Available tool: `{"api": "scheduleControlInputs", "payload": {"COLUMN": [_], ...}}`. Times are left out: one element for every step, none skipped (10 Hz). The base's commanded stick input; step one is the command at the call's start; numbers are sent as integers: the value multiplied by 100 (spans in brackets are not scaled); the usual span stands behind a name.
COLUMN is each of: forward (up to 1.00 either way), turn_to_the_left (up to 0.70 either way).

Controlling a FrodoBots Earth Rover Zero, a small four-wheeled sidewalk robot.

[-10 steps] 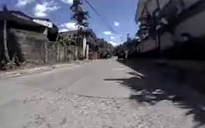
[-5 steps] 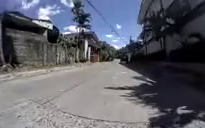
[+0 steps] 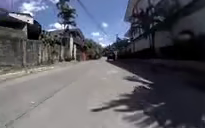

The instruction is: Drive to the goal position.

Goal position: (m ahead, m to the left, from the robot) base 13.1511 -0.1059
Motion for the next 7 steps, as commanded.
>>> {"api": "scheduleControlInputs", "payload": {"forward": [100,100,100,100,100,100,100], "turn_to_the_left": [14,12,3,5,11,4,0]}}
